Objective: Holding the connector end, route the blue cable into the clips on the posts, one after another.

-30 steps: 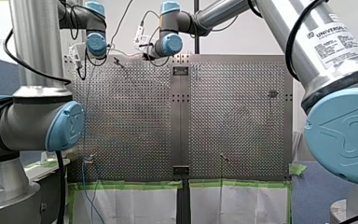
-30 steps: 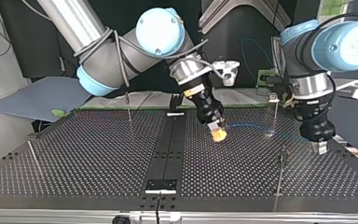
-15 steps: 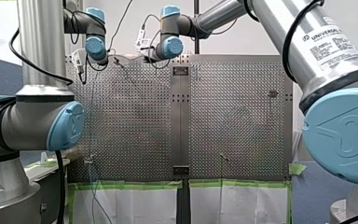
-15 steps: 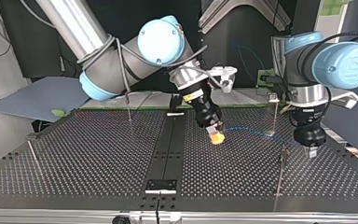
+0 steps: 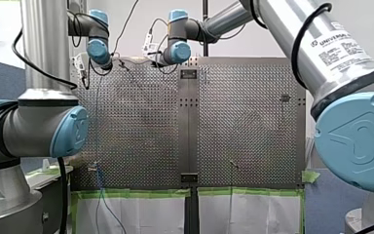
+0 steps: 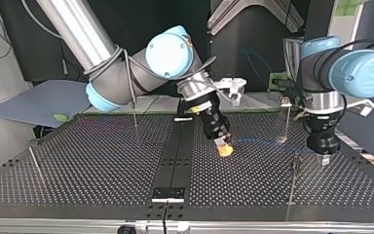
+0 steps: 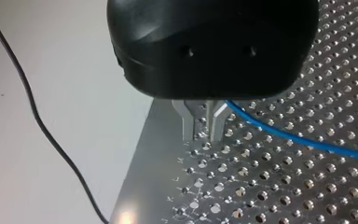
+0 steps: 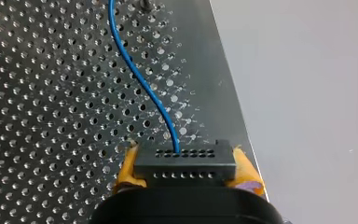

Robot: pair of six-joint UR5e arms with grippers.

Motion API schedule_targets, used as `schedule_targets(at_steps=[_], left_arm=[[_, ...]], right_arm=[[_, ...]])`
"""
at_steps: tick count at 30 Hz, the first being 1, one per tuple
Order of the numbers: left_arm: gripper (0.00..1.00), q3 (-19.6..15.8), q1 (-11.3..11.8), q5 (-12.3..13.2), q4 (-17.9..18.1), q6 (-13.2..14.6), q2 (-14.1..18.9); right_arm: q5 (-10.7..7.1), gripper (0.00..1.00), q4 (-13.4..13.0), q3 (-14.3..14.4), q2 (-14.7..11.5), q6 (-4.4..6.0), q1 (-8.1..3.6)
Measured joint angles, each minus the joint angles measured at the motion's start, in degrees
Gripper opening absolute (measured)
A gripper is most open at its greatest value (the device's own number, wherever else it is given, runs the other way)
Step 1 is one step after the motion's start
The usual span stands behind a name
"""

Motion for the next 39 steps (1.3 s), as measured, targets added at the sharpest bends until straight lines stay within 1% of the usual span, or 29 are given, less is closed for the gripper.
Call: schedule_targets(at_steps=[3,10,14,21,27,34,39], left_arm=[[0.19,1.1,0.3,1.4,-0.3,-0.2,-1.2],[0.19,2.3,0.8,3.0,-0.5,-0.4,-2.4],[0.19,3.1,0.9,3.6,-0.6,-0.7,-3.2],[0.19,5.1,1.2,4.0,-0.6,-2.3,-4.0],[0.19,5.8,1.2,5.0,-1.0,-2.2,-5.9],[0.19,6.2,2.0,5.3,-0.1,-3.3,-6.8],[0.19,7.2,2.5,6.4,0.2,-3.7,-8.6]], right_arm=[[-0.03,0.0,0.3,-0.8,0.7,0.01,-0.18],[-0.28,0.0,0.6,-2.4,2.0,0.01,-0.46],[-0.37,0.0,0.6,-2.8,2.4,0.02,-0.72],[-0.55,0.0,0.6,-4.5,3.9,0.02,-0.88],[-0.6,0.0,0.7,-5.8,4.8,0.02,-1.06],[-0.68,0.0,0.9,-7.3,5.3,0.02,-1.9],[-1.1,0.0,0.8,-7.7,5.7,0.02,-2.56]])
